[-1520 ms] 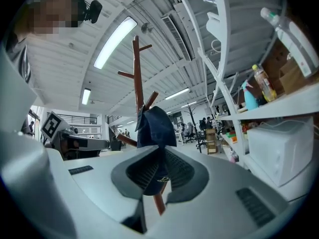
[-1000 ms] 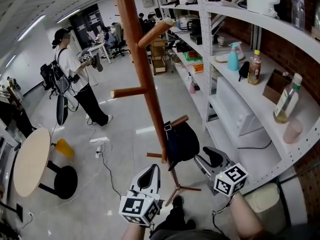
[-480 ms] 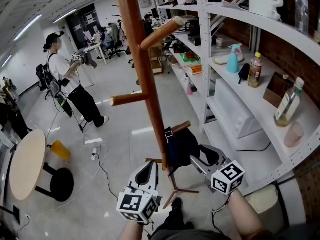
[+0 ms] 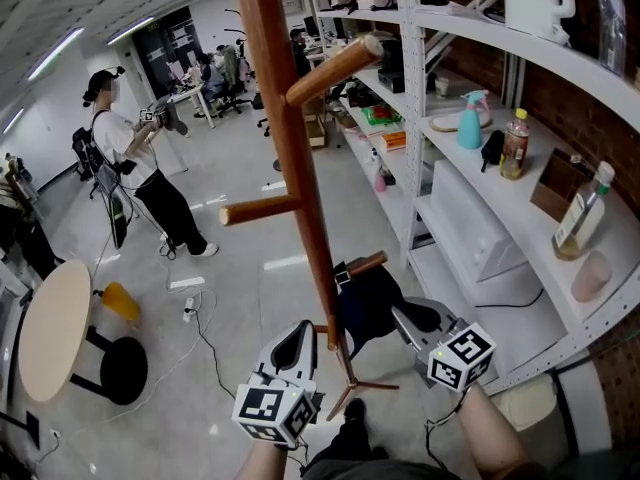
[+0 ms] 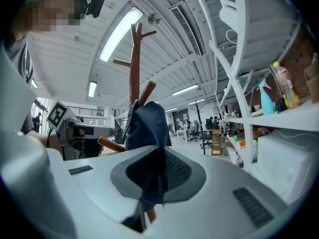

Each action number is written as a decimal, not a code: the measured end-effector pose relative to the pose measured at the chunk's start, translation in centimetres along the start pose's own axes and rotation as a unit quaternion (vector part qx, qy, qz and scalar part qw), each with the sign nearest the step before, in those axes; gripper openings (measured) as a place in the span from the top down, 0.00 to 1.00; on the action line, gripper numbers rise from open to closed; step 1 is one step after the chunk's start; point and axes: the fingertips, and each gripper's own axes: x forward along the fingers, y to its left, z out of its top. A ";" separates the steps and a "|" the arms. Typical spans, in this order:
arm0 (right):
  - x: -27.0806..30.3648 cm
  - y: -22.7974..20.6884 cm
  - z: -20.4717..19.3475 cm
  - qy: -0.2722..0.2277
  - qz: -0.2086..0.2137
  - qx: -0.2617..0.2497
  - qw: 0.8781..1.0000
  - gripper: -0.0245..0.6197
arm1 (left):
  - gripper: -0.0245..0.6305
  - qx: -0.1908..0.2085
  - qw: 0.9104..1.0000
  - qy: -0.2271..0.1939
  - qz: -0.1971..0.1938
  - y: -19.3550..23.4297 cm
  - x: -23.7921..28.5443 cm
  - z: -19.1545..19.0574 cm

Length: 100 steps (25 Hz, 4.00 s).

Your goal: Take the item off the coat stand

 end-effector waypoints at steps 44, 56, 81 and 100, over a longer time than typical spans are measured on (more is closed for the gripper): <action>-8.9 -4.9 8.2 -0.158 -0.083 0.057 0.982 0.92 | 0.95 0.008 0.999 -0.031 -0.028 -2.7 -1.2 2.9; -12.3 -3.6 3.8 -0.131 -0.095 0.076 0.984 0.92 | 0.95 -0.004 0.999 -0.020 -0.043 -5.0 -1.7 1.4; -14.7 9.0 0.3 -0.113 -0.136 0.087 0.980 0.92 | 0.95 -0.044 0.995 0.017 -0.093 -3.5 -12.6 -1.3; -20.5 20.9 -2.6 -0.111 -0.164 0.089 0.976 0.92 | 0.95 -0.053 0.988 0.038 -0.137 -5.9 -23.9 -3.0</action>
